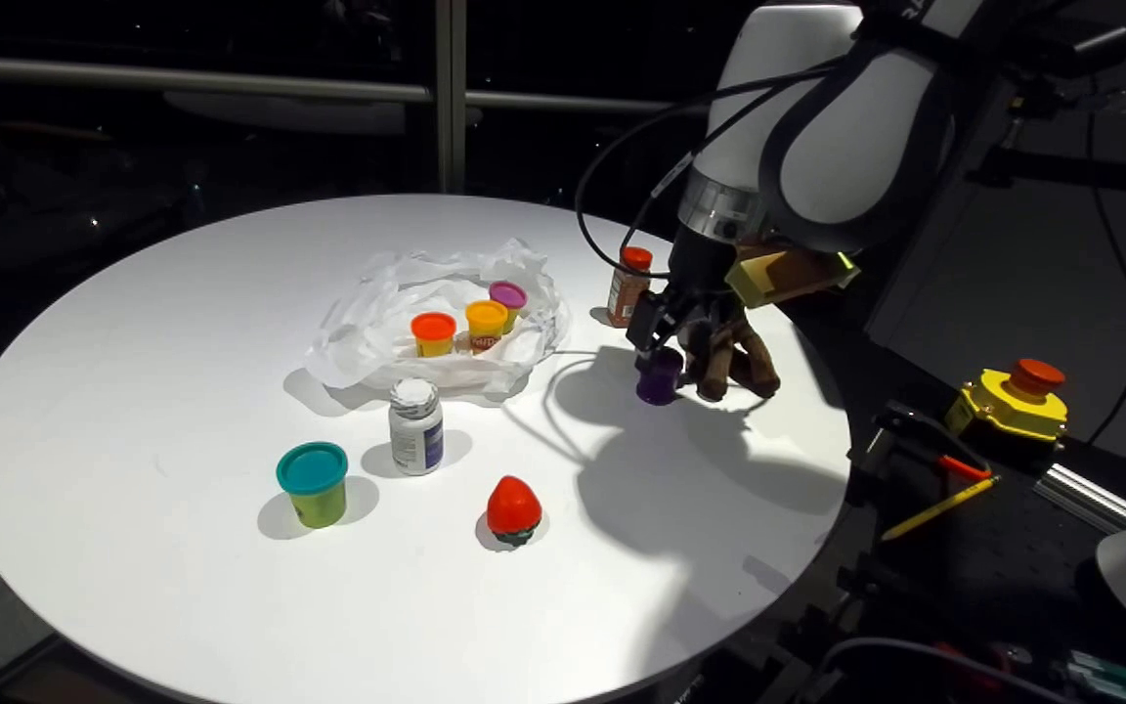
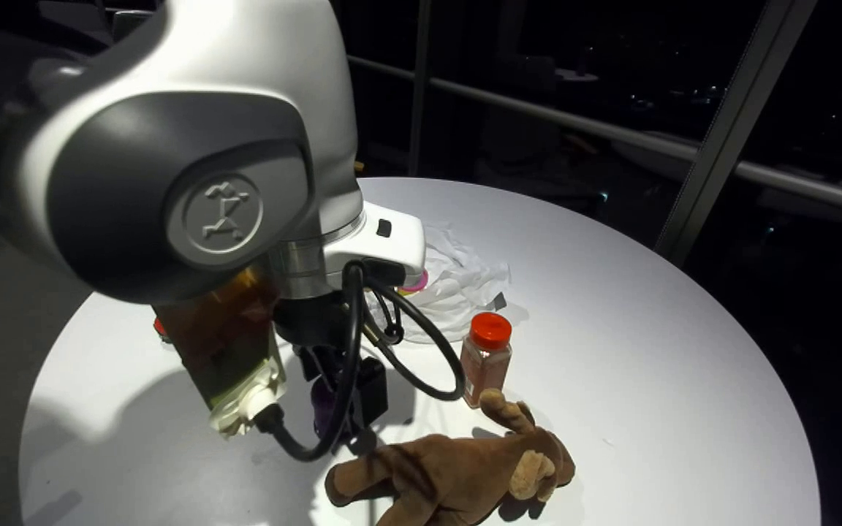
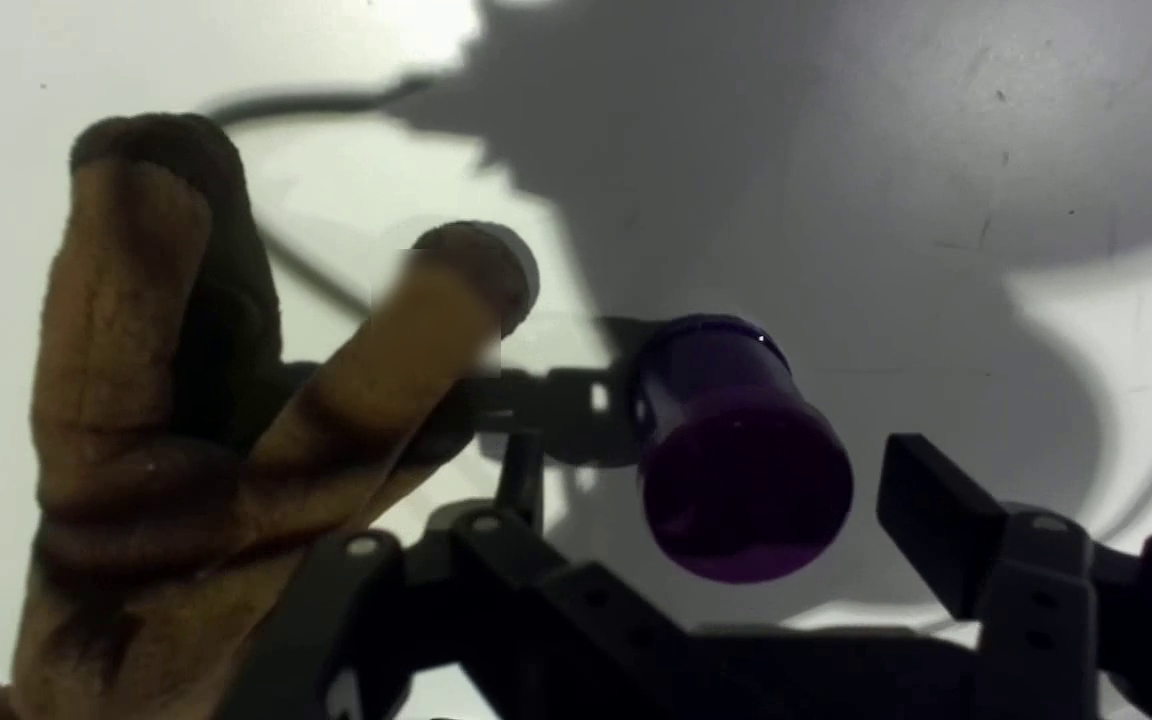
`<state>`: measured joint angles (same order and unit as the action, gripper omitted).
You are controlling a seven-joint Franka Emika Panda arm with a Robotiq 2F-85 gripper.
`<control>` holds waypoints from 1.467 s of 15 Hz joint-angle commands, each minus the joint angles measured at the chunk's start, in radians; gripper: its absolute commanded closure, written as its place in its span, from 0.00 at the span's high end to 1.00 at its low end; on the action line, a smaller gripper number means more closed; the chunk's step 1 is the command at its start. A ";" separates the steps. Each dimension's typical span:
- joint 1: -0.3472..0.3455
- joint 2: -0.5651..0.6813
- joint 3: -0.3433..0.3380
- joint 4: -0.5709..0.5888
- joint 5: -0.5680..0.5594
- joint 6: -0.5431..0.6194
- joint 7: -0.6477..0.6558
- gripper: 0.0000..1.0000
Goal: Put the objects on the table into the plastic bag.
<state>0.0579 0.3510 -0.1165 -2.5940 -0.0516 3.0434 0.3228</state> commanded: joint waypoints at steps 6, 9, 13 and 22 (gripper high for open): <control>0.055 -0.022 -0.045 0.008 0.018 -0.071 -0.068 0.26; 0.221 -0.084 -0.191 0.038 -0.072 -0.176 0.052 0.26; 0.331 -0.126 -0.225 0.205 -0.263 -0.331 0.272 0.26; 0.254 0.190 -0.097 0.657 -0.282 -0.326 0.474 0.26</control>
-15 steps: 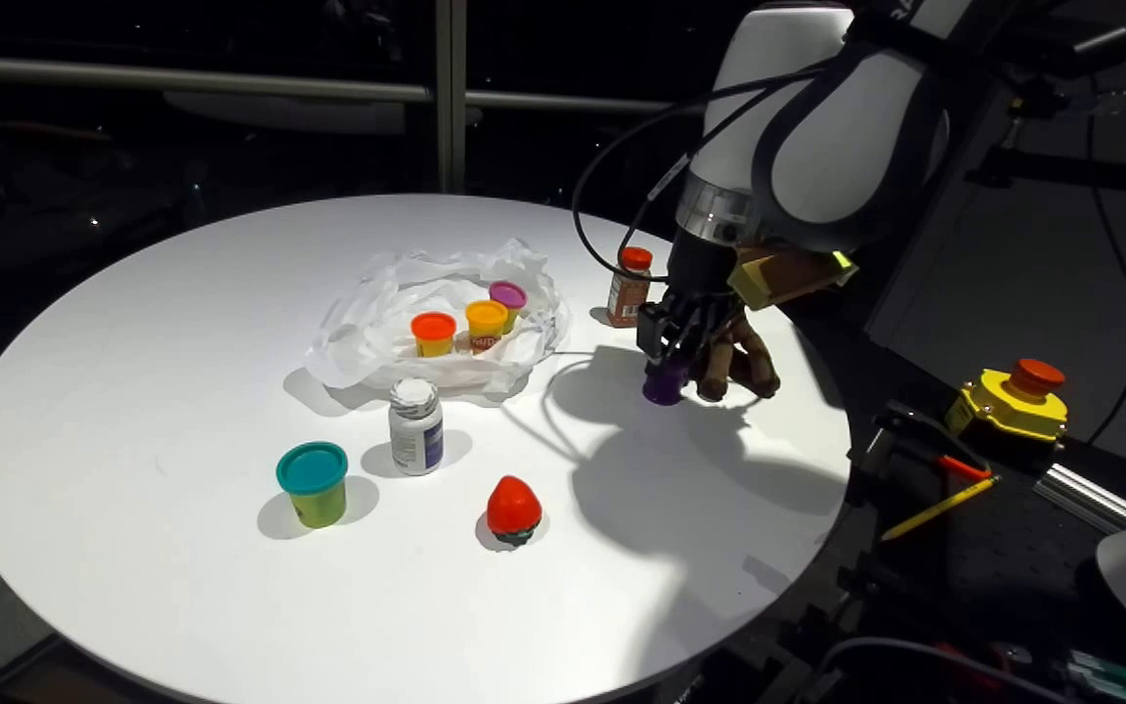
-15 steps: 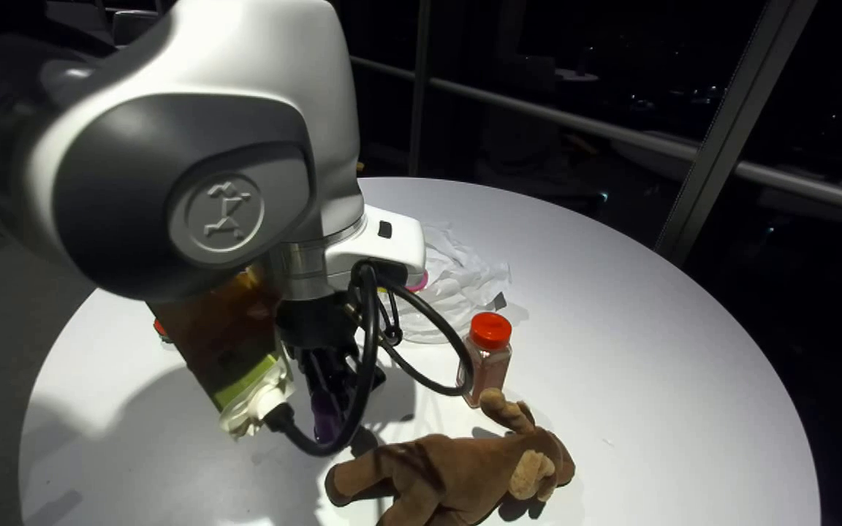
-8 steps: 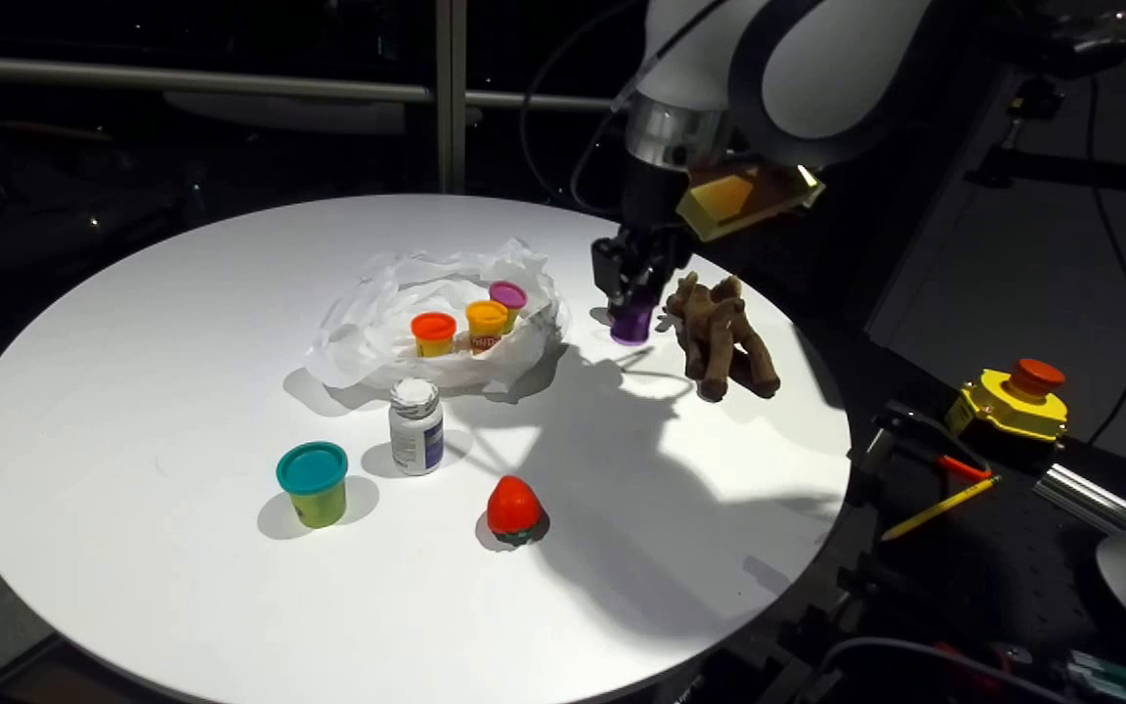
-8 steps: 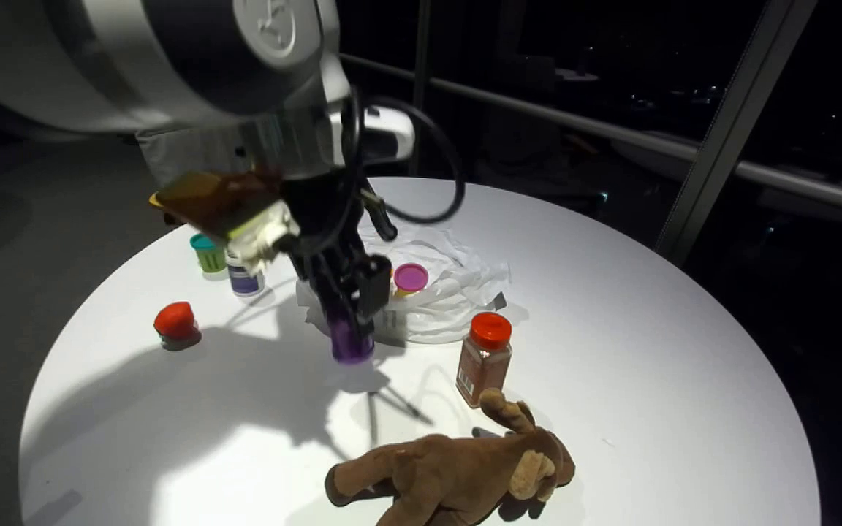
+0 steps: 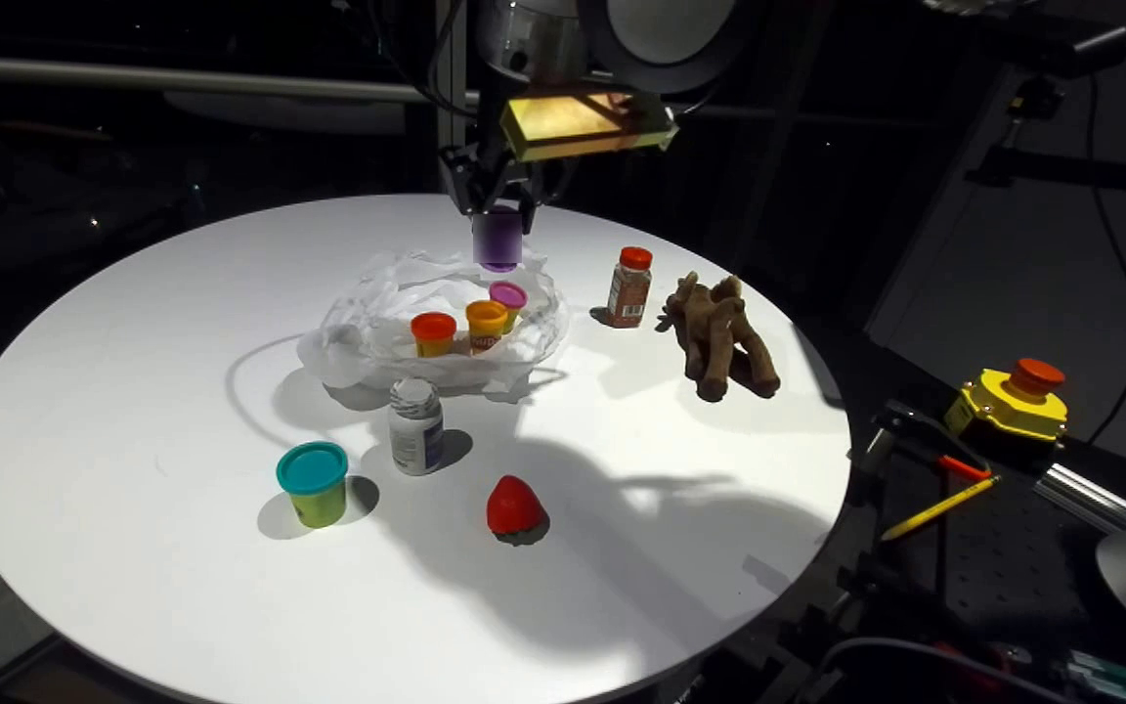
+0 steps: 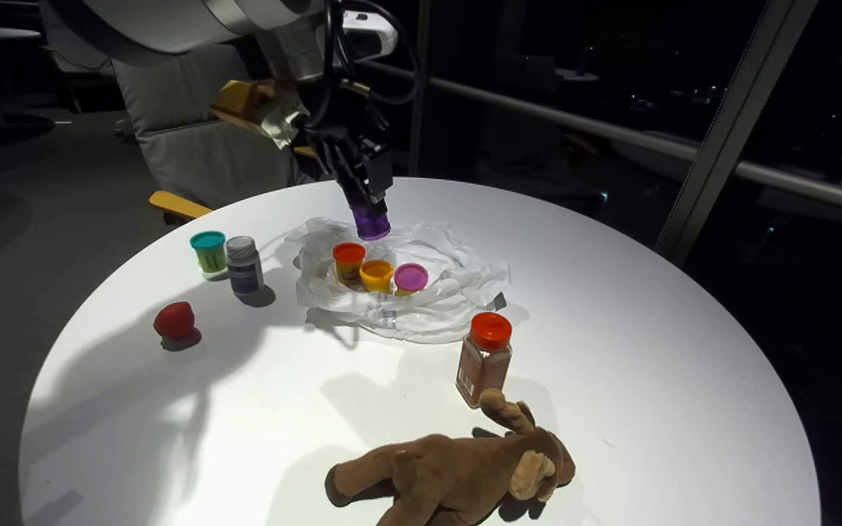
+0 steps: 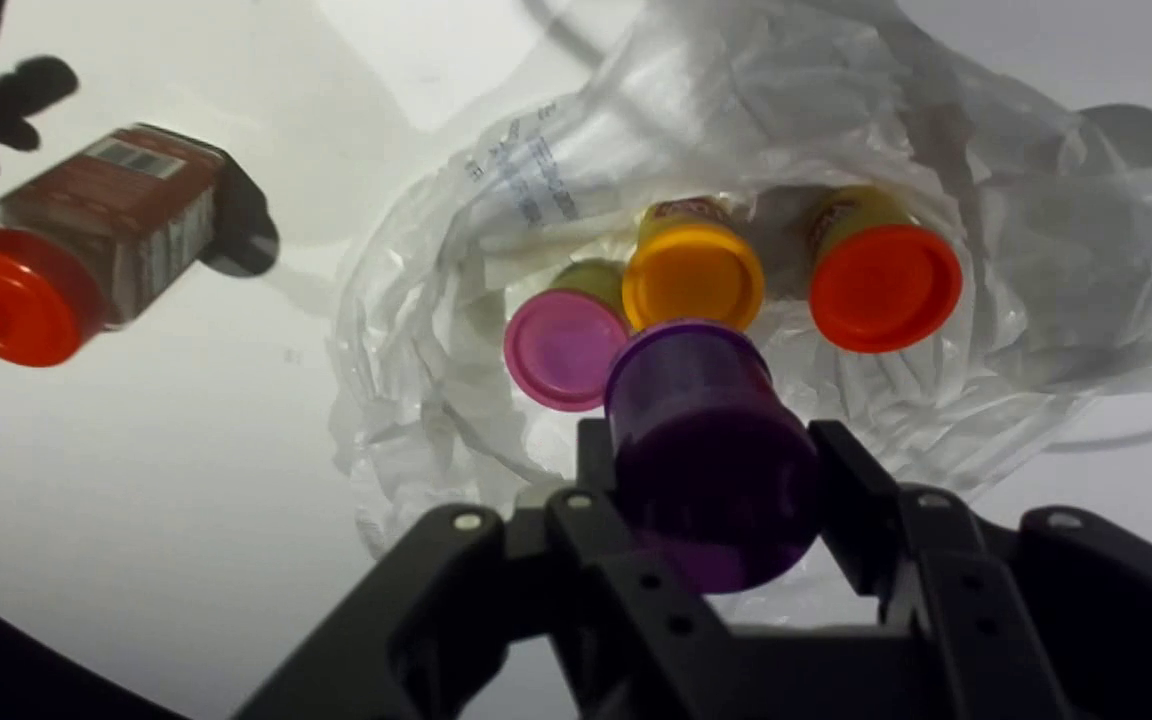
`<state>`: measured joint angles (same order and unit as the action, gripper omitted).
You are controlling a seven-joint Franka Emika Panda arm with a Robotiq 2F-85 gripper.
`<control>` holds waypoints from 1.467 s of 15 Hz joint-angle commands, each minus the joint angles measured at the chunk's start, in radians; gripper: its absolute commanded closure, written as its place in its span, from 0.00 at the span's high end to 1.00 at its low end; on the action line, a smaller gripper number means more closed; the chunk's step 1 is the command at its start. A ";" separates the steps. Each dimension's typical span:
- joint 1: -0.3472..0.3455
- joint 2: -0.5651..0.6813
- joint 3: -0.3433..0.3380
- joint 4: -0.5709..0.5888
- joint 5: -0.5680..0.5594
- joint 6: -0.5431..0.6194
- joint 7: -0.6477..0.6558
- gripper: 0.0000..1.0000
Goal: Put the objects on the table into the plastic bag.
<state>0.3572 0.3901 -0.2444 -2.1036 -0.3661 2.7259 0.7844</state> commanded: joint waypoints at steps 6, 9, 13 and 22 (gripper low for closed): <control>-0.069 0.345 0.024 0.382 0.129 -0.008 -0.004 0.26; -0.075 0.388 0.033 0.427 0.156 -0.011 -0.025 0.26; -0.085 0.427 0.043 0.450 0.195 -0.016 -0.040 0.41; 0.027 0.189 0.004 0.279 0.172 -0.054 0.007 1.00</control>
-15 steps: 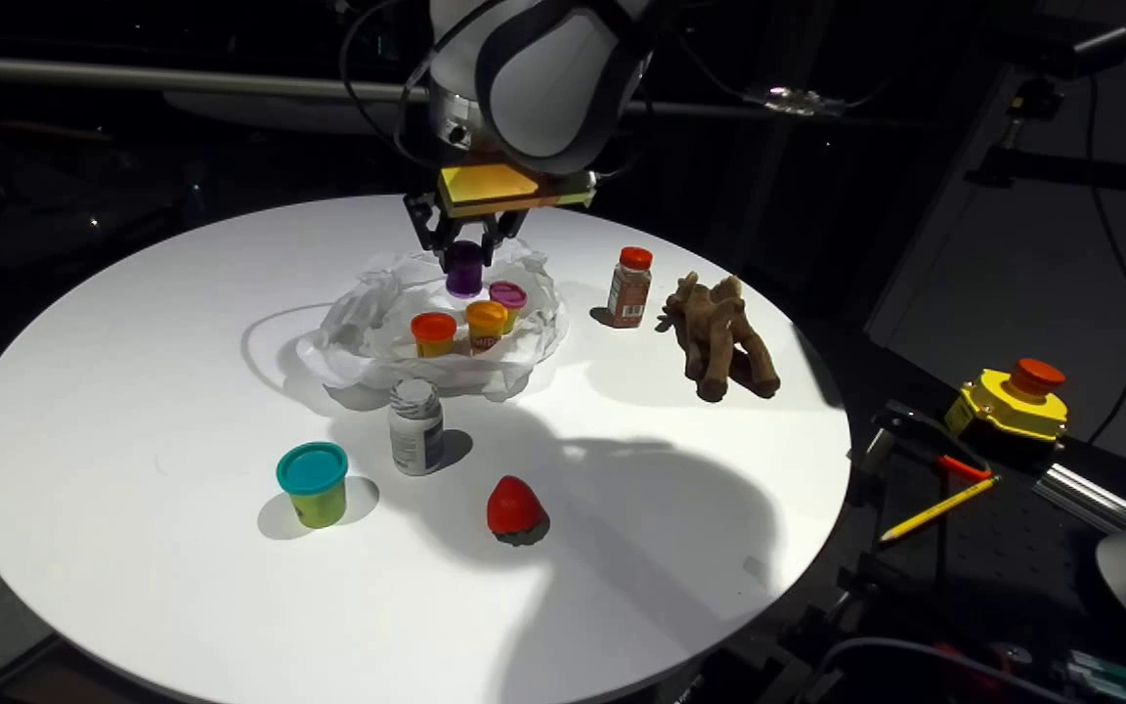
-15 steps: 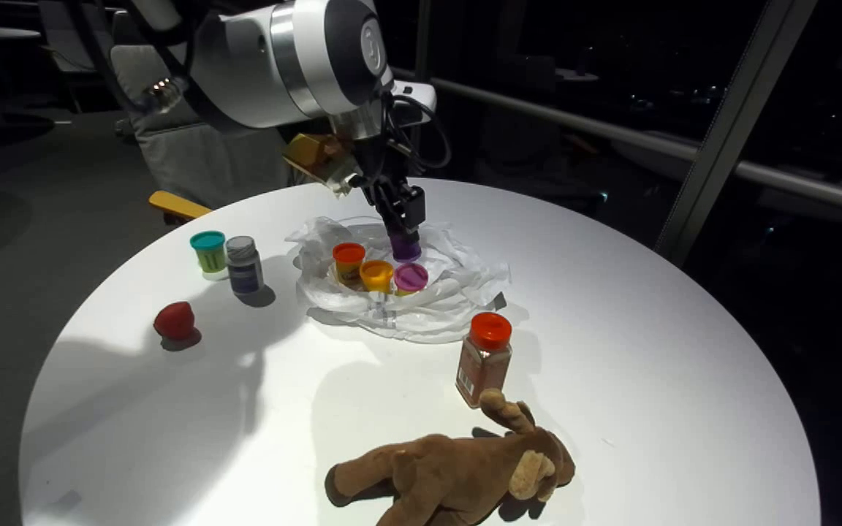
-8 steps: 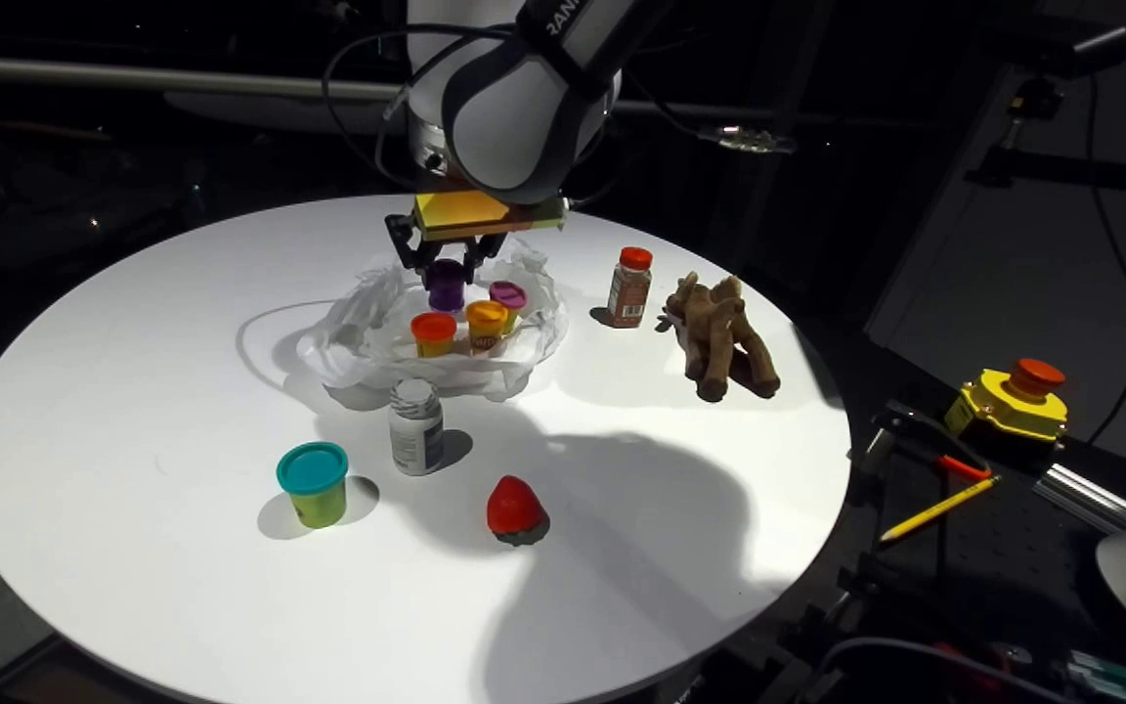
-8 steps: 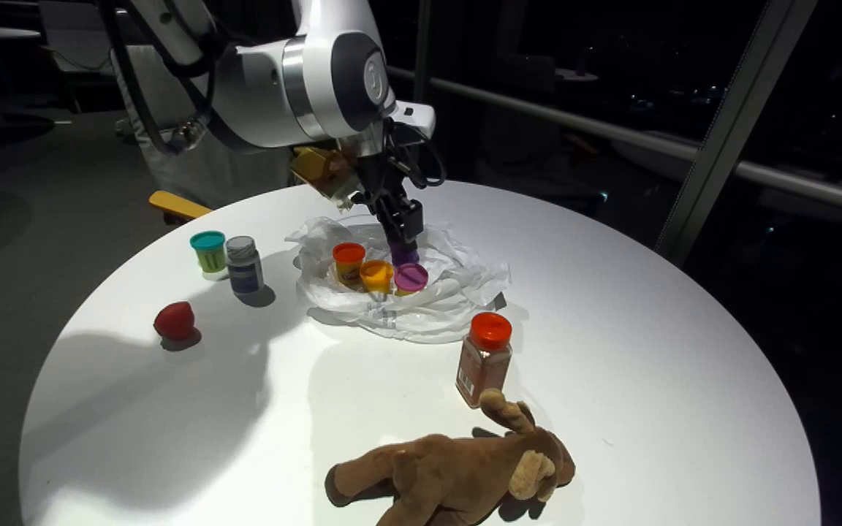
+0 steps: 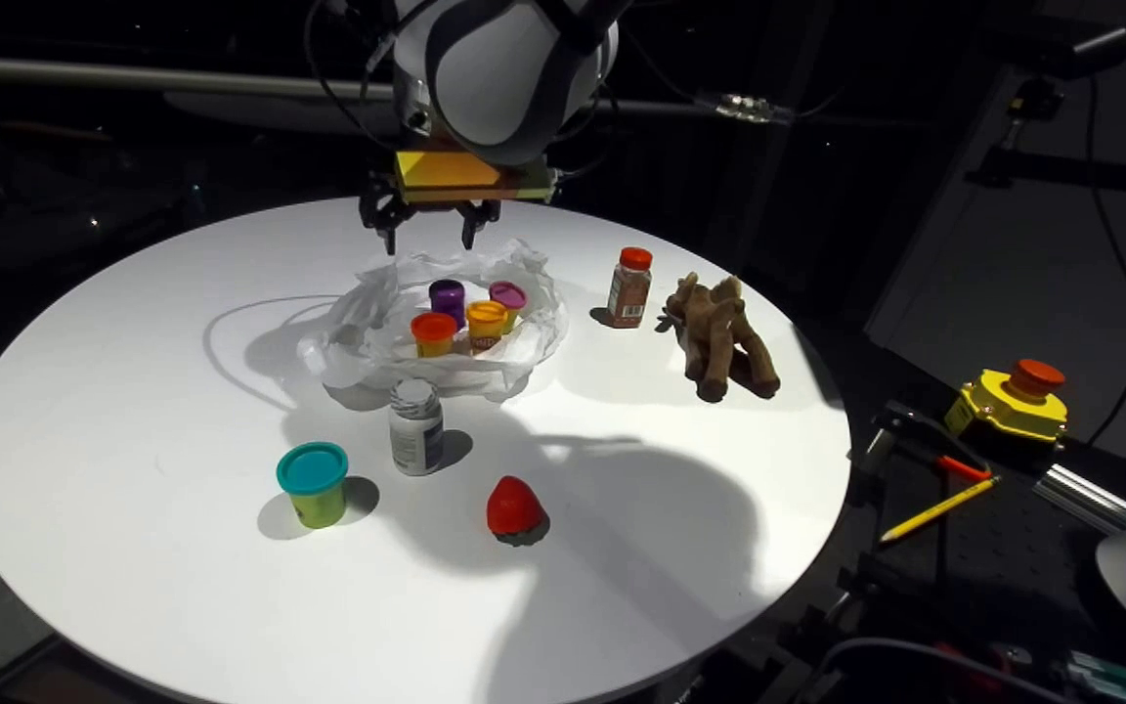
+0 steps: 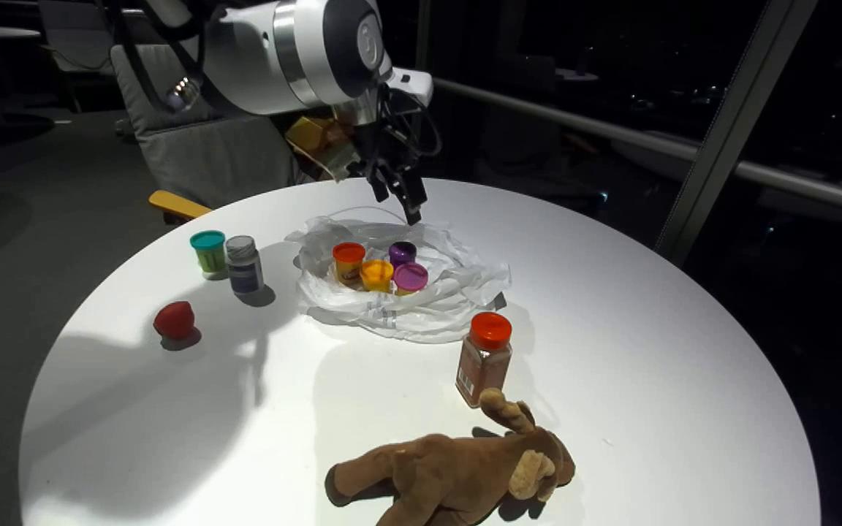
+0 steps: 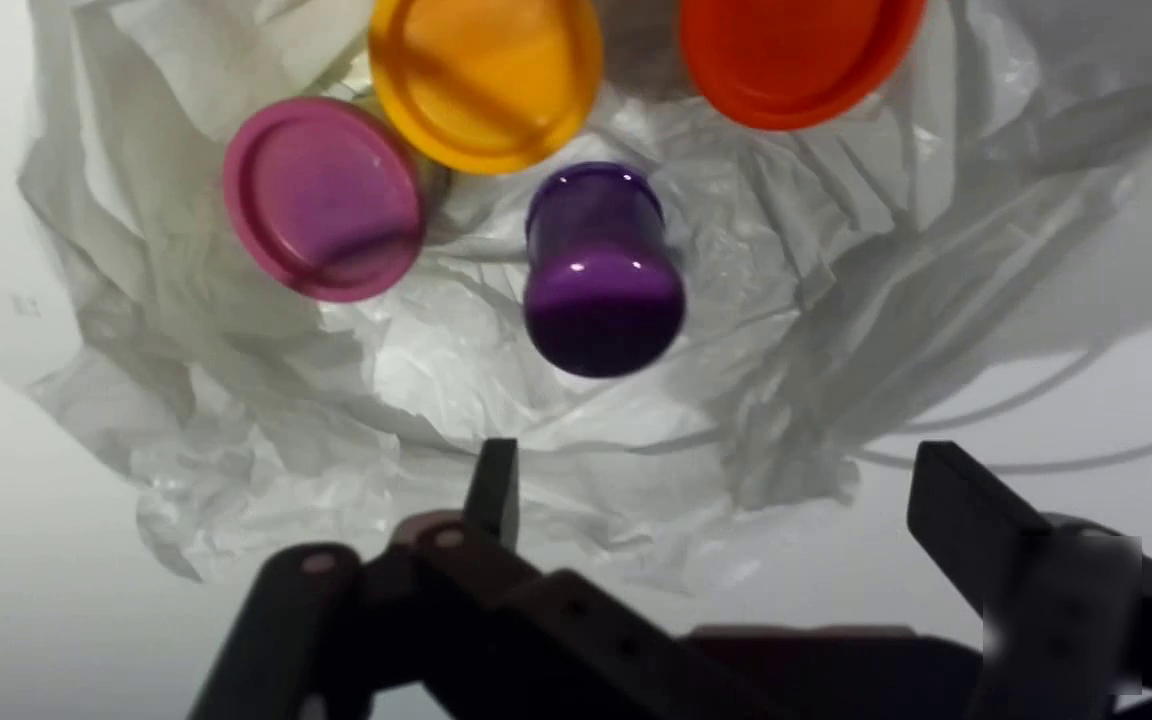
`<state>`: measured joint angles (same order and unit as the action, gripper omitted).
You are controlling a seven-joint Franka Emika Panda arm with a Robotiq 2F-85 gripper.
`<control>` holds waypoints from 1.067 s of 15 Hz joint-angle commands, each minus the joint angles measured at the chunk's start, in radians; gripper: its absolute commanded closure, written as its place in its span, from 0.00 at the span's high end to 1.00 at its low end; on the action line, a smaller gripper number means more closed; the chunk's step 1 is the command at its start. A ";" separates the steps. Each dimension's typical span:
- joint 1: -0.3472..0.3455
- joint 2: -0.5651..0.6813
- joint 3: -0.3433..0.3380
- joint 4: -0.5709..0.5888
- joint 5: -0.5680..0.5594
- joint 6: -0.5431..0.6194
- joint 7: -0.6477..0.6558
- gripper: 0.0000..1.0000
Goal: Put the objects on the table into the plastic bag.
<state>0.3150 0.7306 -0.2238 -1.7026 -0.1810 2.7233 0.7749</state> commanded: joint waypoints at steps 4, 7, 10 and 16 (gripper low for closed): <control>0.132 -0.285 0.039 -0.246 -0.055 -0.221 0.049 1.00; 0.117 -0.360 0.145 -0.368 -0.014 -0.282 0.062 1.00; 0.099 -0.415 0.236 -0.500 0.029 -0.261 0.057 1.00; 0.070 -0.431 0.341 -0.710 0.060 -0.030 -0.024 1.00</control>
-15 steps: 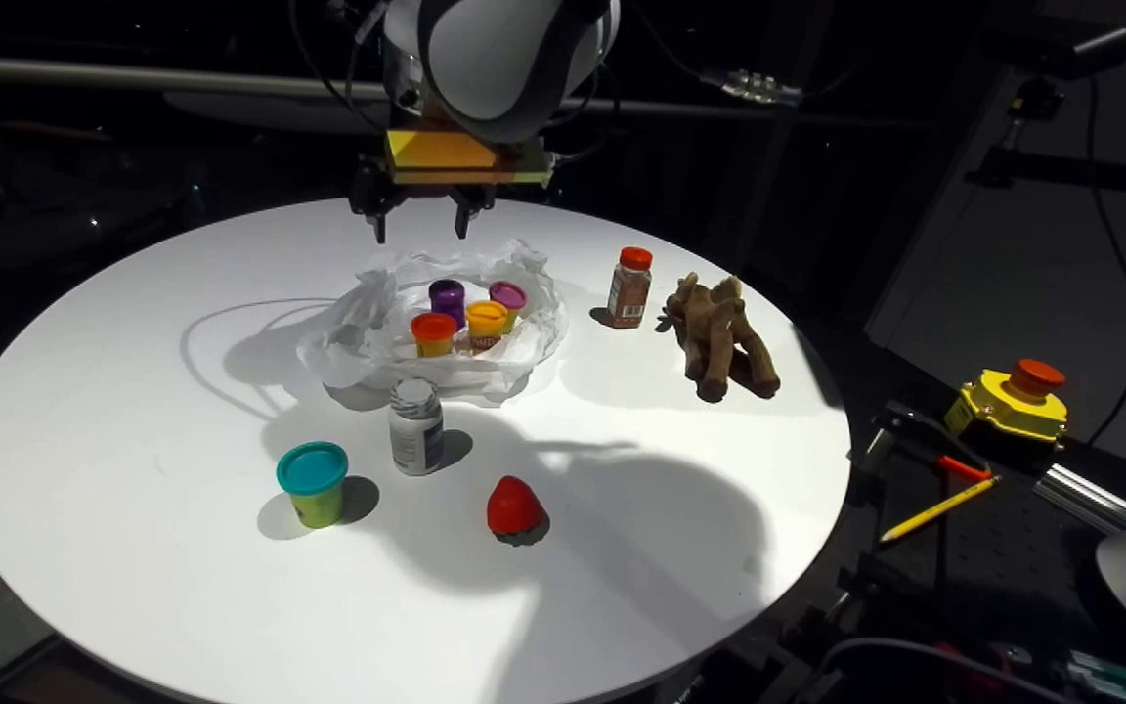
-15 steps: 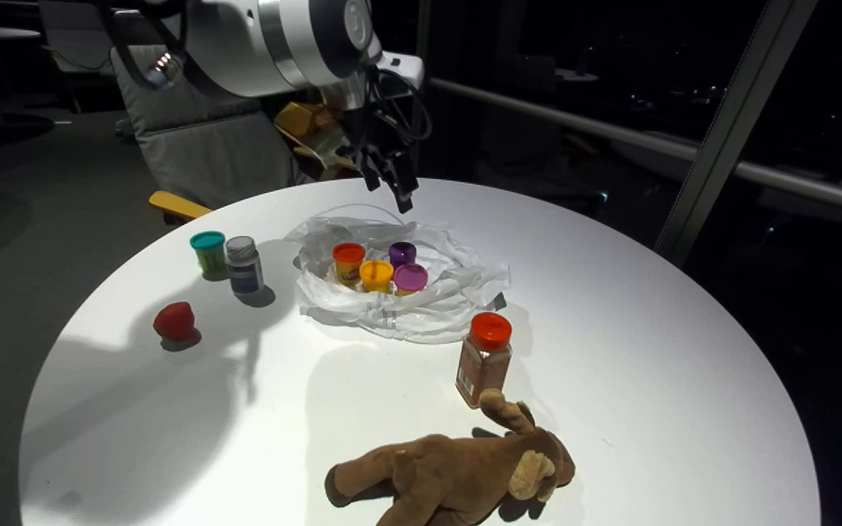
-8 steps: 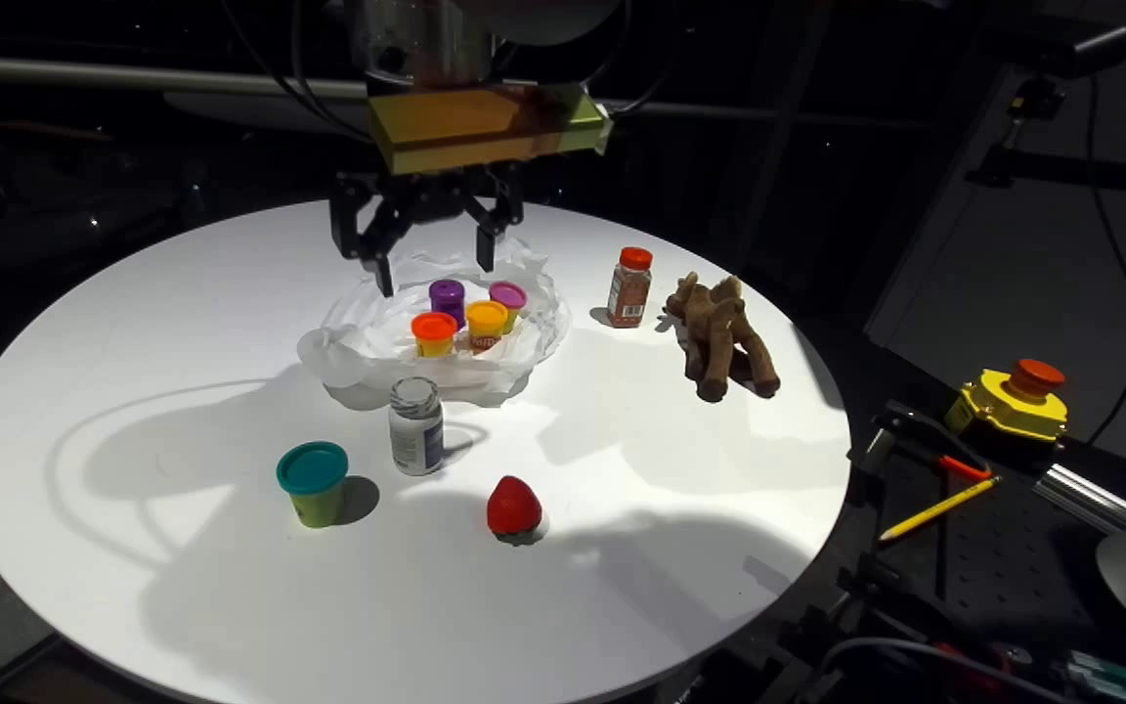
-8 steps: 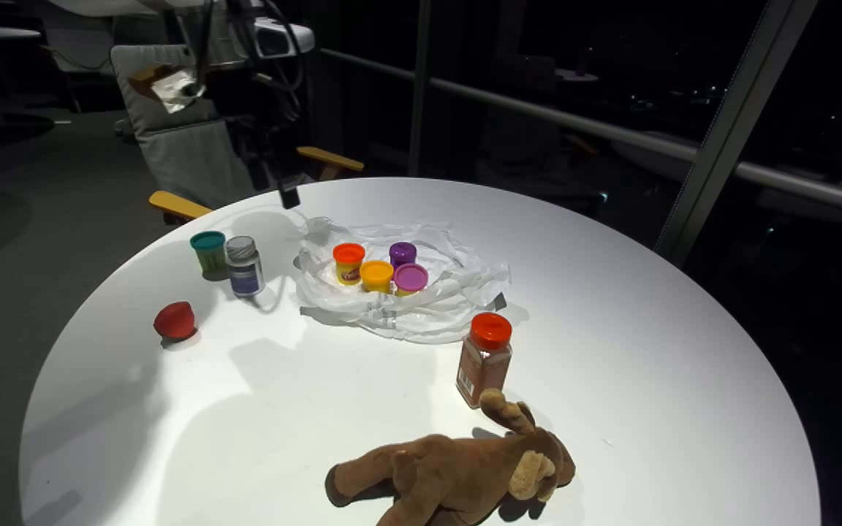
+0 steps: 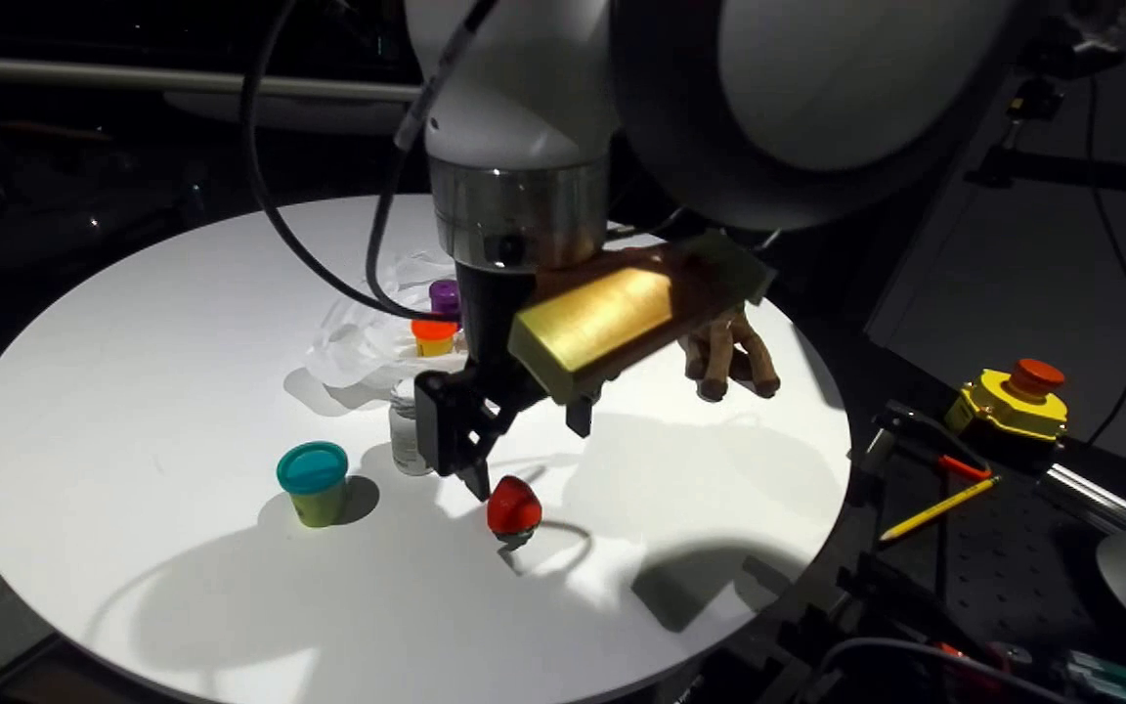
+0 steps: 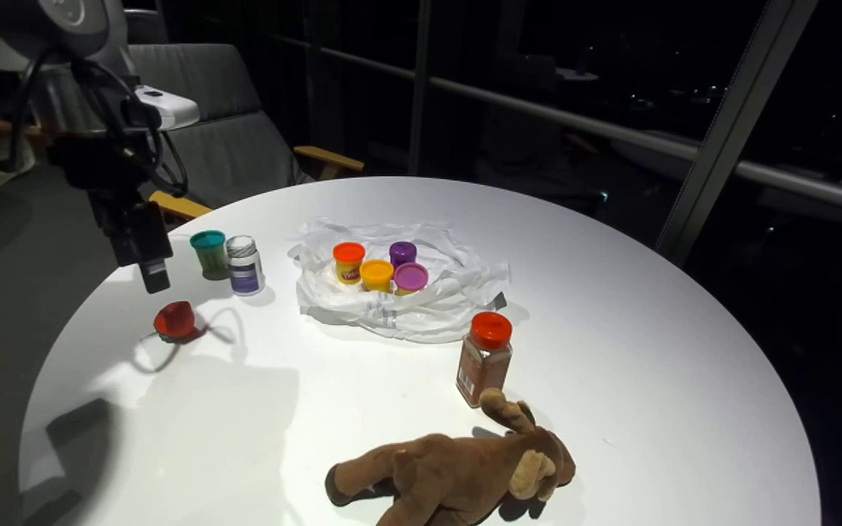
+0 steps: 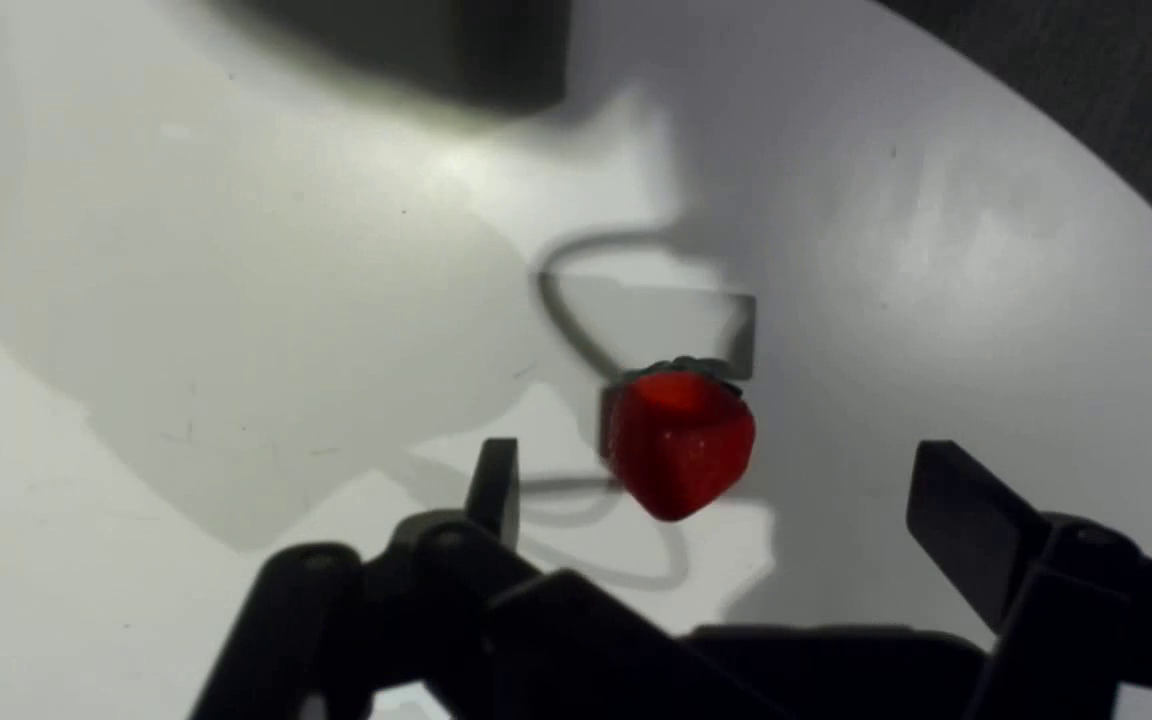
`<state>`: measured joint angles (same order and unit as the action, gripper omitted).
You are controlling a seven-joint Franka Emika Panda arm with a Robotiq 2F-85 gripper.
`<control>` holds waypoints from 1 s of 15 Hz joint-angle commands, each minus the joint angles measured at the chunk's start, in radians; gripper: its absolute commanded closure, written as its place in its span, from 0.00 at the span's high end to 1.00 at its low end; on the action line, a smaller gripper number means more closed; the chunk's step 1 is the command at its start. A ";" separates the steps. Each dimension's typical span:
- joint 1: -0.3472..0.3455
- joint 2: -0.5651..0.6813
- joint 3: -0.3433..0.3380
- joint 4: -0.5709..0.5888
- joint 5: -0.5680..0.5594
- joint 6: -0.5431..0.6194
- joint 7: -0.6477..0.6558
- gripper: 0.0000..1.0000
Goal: Put the objects on the table into the plastic bag.
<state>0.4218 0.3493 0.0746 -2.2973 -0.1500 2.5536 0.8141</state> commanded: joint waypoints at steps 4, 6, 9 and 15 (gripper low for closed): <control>-0.022 -0.024 0.022 -0.206 0.013 0.340 -0.082 1.00; -0.013 -0.008 0.004 -0.233 0.015 0.416 -0.098 1.00; 0.018 0.015 -0.044 -0.252 0.021 0.522 -0.114 1.00; -0.014 0.096 -0.032 -0.220 -0.009 0.620 -0.098 1.00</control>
<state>0.4127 0.4080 0.0425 -2.5367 -0.1526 3.1217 0.7265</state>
